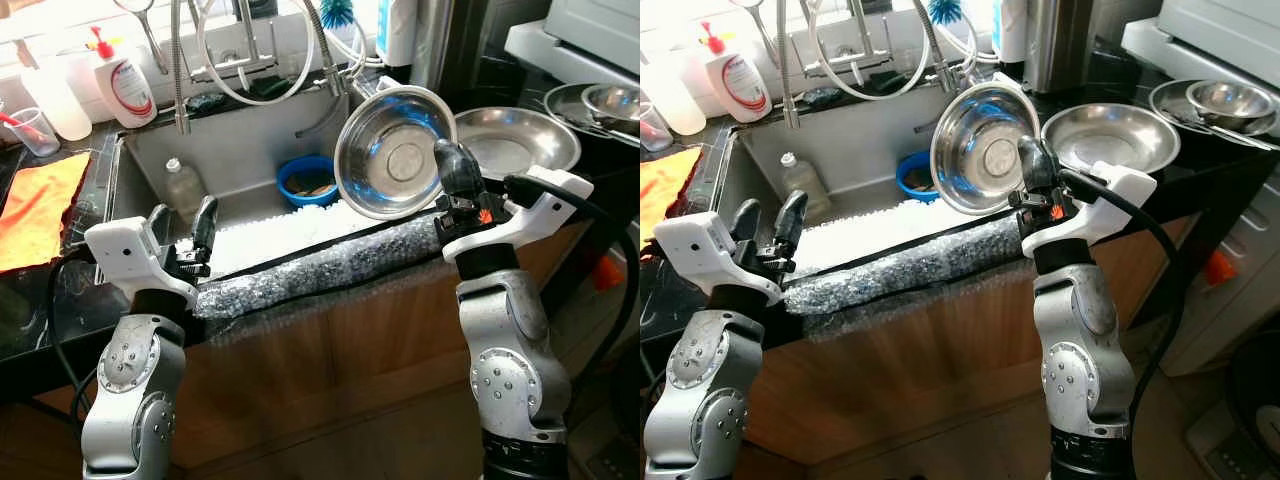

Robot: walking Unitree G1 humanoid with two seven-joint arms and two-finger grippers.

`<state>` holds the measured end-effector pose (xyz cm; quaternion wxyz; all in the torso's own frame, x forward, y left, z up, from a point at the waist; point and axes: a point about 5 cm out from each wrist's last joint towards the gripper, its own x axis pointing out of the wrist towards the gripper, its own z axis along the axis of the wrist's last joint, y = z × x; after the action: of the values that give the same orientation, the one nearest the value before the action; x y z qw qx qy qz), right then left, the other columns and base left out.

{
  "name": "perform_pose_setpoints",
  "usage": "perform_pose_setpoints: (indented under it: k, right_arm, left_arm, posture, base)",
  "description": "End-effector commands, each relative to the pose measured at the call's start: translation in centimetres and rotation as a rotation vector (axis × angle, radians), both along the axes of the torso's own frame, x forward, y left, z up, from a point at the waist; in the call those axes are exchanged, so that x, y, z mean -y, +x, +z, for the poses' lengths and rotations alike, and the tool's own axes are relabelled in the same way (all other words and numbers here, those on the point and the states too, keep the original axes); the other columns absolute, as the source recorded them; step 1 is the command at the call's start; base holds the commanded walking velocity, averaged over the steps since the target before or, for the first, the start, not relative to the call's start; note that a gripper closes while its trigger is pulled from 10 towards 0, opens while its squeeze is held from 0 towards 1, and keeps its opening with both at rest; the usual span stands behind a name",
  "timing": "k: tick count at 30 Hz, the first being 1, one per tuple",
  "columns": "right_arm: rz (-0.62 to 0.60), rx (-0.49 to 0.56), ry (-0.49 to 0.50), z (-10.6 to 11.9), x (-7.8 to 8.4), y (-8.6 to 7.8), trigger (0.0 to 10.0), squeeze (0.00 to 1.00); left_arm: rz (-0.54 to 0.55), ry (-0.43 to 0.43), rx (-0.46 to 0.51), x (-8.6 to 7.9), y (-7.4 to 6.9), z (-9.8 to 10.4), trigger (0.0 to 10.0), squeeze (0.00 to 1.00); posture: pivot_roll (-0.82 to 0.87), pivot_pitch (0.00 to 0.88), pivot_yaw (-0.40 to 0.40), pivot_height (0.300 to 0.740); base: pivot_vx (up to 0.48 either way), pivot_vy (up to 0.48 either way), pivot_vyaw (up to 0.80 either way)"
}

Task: Kitchen organization

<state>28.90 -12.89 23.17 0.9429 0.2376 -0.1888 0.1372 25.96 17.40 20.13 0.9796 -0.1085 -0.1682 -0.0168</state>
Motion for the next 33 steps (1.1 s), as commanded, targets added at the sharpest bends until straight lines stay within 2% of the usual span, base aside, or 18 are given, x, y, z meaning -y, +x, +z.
perform_pose_setpoints:
  k: [1,4,8,9,13,19,24,33]
  right_arm:
    - [0.003,0.035,-0.001,0.7,-0.2,-0.1,10.0,0.0]
    - [-0.022,0.057,-0.031,1.1,0.1,-0.1,10.0,0.0]
    - [-0.141,0.157,-0.2,2.7,0.7,-0.3,10.0,0.0]
    - [-0.194,0.171,-0.19,3.4,1.1,-0.3,10.0,0.0]
    - [-0.218,0.194,-0.21,3.9,1.2,-0.4,10.0,0.0]
    - [-0.175,0.176,-0.29,2.6,0.3,-0.4,10.0,0.0]
    - [-0.178,0.171,-0.305,2.3,0.1,-0.5,10.0,0.0]
    - [-0.173,0.17,-0.292,2.4,0.0,-0.4,10.0,0.0]
  left_arm:
    - [0.012,0.005,-0.017,-0.3,-0.2,-0.4,10.0,0.0]
    - [0.013,0.004,-0.023,-0.4,-0.2,-0.7,10.0,0.0]
    - [0.013,0.005,-0.027,-0.3,-0.3,-0.8,10.0,0.0]
    - [0.014,0.012,-0.027,-0.3,-0.3,-0.9,10.0,0.0]
    - [0.015,0.015,-0.025,-0.3,-0.2,-0.8,10.0,0.0]
    - [0.02,0.02,-0.022,-0.2,-0.2,-0.9,10.0,0.0]
    - [0.025,0.023,-0.018,-0.3,-0.3,-0.9,10.0,0.0]
    - [0.013,0.019,-0.003,-0.1,-0.3,-0.7,10.0,0.0]
  posture:
    - [-0.14,0.057,0.104,0.74]
    - [-0.14,0.057,0.104,0.74]
    - [-0.15,0.061,0.104,0.74]
    - [-0.15,0.061,0.104,0.74]
    - [-0.15,0.062,0.103,0.74]
    - [-0.15,0.061,0.099,0.74]
    - [-0.15,0.062,0.098,0.74]
    - [-0.15,0.061,0.098,0.74]
  base:
    - [0.244,0.0,0.0]
    - [0.245,0.0,0.0]
    - [0.248,0.0,0.0]
    - [0.251,0.0,0.0]
    - [0.25,0.0,0.0]
    - [0.251,0.0,0.0]
    - [0.262,0.0,0.0]
    - [0.0,0.0,0.0]
